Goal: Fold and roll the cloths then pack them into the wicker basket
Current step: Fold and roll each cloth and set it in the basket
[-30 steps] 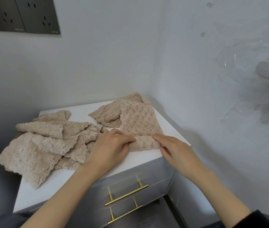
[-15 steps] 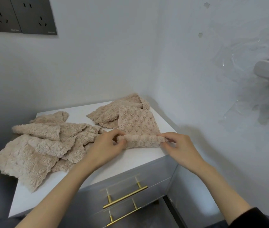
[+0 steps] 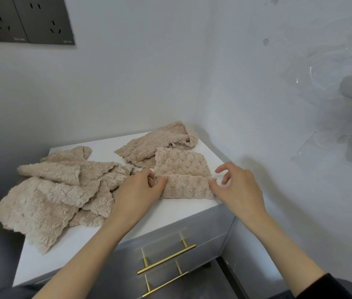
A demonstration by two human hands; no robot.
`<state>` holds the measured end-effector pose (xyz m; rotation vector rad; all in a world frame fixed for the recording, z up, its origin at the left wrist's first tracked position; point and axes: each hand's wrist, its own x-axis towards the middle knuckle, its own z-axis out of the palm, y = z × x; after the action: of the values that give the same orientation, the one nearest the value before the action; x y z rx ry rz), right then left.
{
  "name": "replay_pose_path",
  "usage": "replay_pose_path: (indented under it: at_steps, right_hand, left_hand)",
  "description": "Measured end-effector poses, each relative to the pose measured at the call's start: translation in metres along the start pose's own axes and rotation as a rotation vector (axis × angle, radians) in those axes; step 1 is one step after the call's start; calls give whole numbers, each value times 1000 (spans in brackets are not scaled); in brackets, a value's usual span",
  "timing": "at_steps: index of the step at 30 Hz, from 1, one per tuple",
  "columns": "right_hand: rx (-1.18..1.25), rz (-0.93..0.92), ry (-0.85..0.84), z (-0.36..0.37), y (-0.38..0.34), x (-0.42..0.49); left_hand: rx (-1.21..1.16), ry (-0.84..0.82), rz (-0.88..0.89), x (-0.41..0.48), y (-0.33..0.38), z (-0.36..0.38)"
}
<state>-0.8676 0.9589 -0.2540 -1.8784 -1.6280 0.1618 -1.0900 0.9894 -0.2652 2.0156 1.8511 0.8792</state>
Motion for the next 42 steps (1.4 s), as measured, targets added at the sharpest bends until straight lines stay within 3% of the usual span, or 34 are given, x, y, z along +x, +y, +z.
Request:
replay_pose_path:
  at_steps: [2, 4, 8, 12, 17, 20, 24, 27, 33, 39, 42]
  right_hand:
    - [-103, -252, 108, 2, -9, -5]
    - [-140, -507, 110, 7, -20, -11]
    - [-270, -675, 12, 24, -39, -27]
    - [-381, -645, -63, 30, -42, -33]
    - [-371, -566, -26, 22, -35, -33]
    - [-363, -512, -95, 16, -25, -31]
    - [-369, -479, -171, 12, -9, -23]
    - [-347, -487, -195, 6, 0, -18]
    - [-205, -438, -229, 4, 10, -9]
    - [76, -279, -311, 5, 12, 1]
    - [229, -206, -267, 1, 9, 6]
  left_hand:
    - [12, 33, -1, 1, 1, 1]
    - [6, 38, 1, 2, 1, 2]
    - [-73, 21, -12, 4, -1, 1]
    - [-65, 37, -9, 4, 0, 3]
    - [-66, 53, 2, 4, -1, 2]
    - [-84, 68, 59, 3, 0, 1]
    - [-10, 151, 286, -4, 5, -6]
    - [156, 89, 527, -8, 5, -8]
    - [52, -183, 429, -3, -13, -8]
    - [-92, -148, 326, 3, -9, -5]
    - [-146, -164, 251, 4, -9, -7]
